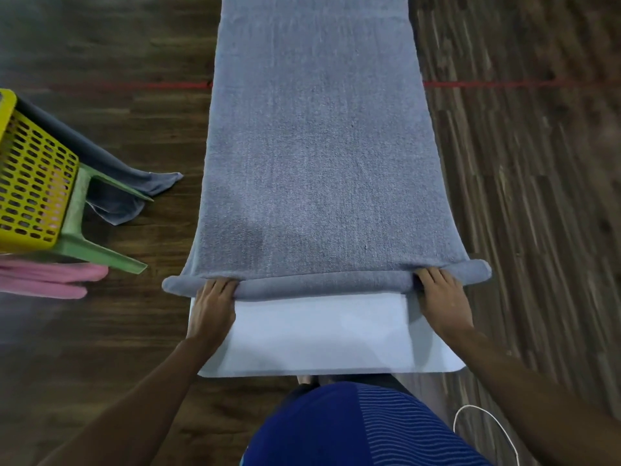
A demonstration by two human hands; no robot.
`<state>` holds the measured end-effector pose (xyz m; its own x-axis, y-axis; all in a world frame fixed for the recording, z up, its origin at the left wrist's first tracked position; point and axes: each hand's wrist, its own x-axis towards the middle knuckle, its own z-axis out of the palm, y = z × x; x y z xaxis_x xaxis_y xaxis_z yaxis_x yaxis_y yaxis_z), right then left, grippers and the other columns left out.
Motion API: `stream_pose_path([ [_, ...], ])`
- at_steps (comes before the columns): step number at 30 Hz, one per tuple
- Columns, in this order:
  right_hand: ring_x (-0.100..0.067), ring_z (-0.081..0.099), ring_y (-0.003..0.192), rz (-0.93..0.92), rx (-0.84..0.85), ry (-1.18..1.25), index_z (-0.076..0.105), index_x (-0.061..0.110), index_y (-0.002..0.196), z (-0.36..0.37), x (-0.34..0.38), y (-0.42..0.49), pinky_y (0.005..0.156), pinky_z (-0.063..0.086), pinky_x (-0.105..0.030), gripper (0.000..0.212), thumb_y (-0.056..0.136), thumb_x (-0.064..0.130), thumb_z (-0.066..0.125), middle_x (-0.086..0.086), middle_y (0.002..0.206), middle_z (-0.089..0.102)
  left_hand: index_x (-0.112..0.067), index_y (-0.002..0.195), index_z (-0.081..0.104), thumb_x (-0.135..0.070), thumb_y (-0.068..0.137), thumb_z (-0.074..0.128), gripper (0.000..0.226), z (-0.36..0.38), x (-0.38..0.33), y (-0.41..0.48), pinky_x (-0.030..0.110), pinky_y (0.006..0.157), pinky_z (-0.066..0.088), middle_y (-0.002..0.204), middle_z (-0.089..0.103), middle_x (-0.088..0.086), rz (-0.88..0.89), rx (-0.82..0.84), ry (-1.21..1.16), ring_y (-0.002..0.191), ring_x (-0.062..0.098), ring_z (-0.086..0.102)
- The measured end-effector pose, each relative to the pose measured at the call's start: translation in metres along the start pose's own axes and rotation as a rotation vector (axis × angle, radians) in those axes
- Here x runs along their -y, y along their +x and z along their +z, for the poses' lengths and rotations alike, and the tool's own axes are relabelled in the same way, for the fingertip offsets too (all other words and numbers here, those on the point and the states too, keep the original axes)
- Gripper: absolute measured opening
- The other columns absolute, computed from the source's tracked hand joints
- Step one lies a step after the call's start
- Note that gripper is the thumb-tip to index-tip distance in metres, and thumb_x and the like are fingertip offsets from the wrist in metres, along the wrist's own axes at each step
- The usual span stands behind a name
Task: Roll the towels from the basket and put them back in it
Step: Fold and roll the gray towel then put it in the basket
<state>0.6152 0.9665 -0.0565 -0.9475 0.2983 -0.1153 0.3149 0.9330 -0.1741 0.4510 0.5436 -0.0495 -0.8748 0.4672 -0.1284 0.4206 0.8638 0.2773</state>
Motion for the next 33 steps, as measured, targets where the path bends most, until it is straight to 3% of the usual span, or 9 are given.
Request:
stream_pose_path([
  [4, -0.038, 0.059, 0.099, 0.017, 0.185, 0.025, 0.065, 0.011, 0.111, -0.014, -0.010, 0.023, 0.083, 0.044, -0.046, 0.036, 0.075, 0.007, 0.069, -0.012, 0.104, 0.066, -0.007, 0.102, 0.070, -0.012, 0.078, 0.051, 0.031, -0.012, 0.007, 0.014, 0.047, 0.083, 0.047, 0.097, 0.069, 0.012, -0.016, 0.112, -0.017, 0.093, 0.035, 0.060],
  [9, -0.027, 0.051, 0.120, 0.048, 0.427, -0.027, 0.061, 0.024, 0.127, -0.021, -0.011, 0.034, 0.102, 0.034, -0.043, 0.037, 0.092, 0.031, 0.052, -0.003, 0.127, 0.061, -0.009, 0.109, 0.066, -0.019, 0.089, 0.046, 0.030, -0.021, 0.008, 0.028, 0.044, 0.094, 0.036, 0.109, 0.065, 0.013, -0.039, 0.367, 0.037, 0.107, 0.035, 0.055],
  [12, -0.034, 0.053, 0.106, 0.038, 0.165, -0.043, 0.064, 0.016, 0.113, -0.012, -0.007, 0.029, 0.090, 0.034, -0.046, 0.030, 0.085, 0.021, 0.056, -0.010, 0.113, 0.060, -0.014, 0.111, 0.061, -0.021, 0.086, 0.049, 0.029, -0.016, 0.009, 0.031, 0.048, 0.090, 0.036, 0.109, 0.060, 0.011, -0.079, 0.218, 0.033, 0.105, 0.034, 0.051],
  [15, -0.036, 0.053, 0.086, -0.057, -0.063, 0.001, 0.061, 0.010, 0.100, -0.005, 0.003, 0.023, 0.074, 0.039, -0.046, 0.028, 0.073, 0.000, 0.062, -0.013, 0.096, 0.056, -0.010, 0.093, 0.059, 0.000, 0.080, 0.062, 0.017, -0.009, 0.002, 0.027, 0.046, 0.076, 0.040, 0.092, 0.056, 0.010, -0.017, -0.002, 0.012, 0.089, 0.034, 0.050],
  [17, -0.037, 0.054, 0.085, -0.092, -0.052, 0.049, 0.061, 0.006, 0.098, -0.003, 0.014, 0.020, 0.073, 0.044, -0.047, 0.038, 0.065, -0.011, 0.065, -0.014, 0.095, 0.058, -0.005, 0.092, 0.063, 0.011, 0.075, 0.063, 0.023, -0.004, -0.006, 0.022, 0.045, 0.074, 0.047, 0.088, 0.061, 0.013, 0.031, -0.041, -0.038, 0.082, 0.035, 0.055],
  [22, -0.033, 0.051, 0.105, -0.096, -0.008, 0.036, 0.053, 0.005, 0.122, 0.005, 0.031, 0.003, 0.093, 0.047, -0.048, 0.055, 0.070, 0.002, 0.071, -0.015, 0.116, 0.058, 0.008, 0.117, 0.060, 0.011, 0.066, 0.070, 0.052, 0.012, -0.015, 0.002, 0.050, 0.089, 0.052, 0.112, 0.061, 0.022, 0.045, -0.024, -0.014, 0.100, 0.038, 0.057],
  [24, -0.033, 0.049, 0.107, -0.023, -0.018, 0.087, 0.049, 0.007, 0.125, 0.006, 0.034, 0.002, 0.091, 0.049, -0.049, 0.052, 0.077, -0.001, 0.067, -0.014, 0.121, 0.054, 0.007, 0.116, 0.061, 0.010, 0.069, 0.074, 0.049, 0.013, -0.017, 0.004, 0.051, 0.087, 0.053, 0.112, 0.062, 0.023, 0.045, -0.048, 0.001, 0.099, 0.039, 0.060],
  [28, -0.034, 0.052, 0.097, 0.075, -0.004, 0.123, 0.048, 0.012, 0.119, 0.005, 0.033, 0.010, 0.066, 0.054, -0.046, 0.042, 0.082, -0.003, 0.062, -0.012, 0.116, 0.051, 0.001, 0.113, 0.066, 0.011, 0.075, 0.070, 0.039, 0.009, -0.015, 0.021, 0.049, 0.086, 0.053, 0.107, 0.067, 0.018, -0.012, -0.057, -0.019, 0.098, 0.037, 0.063],
  [33, -0.033, 0.060, 0.091, -0.014, -0.011, 0.041, 0.060, 0.012, 0.108, 0.003, 0.024, 0.014, 0.080, 0.050, -0.045, 0.035, 0.077, 0.003, 0.073, -0.008, 0.102, 0.065, -0.005, 0.103, 0.067, 0.005, 0.079, 0.065, 0.025, 0.000, -0.016, 0.027, 0.046, 0.084, 0.051, 0.098, 0.069, 0.015, -0.012, 0.000, -0.013, 0.092, 0.035, 0.063],
])
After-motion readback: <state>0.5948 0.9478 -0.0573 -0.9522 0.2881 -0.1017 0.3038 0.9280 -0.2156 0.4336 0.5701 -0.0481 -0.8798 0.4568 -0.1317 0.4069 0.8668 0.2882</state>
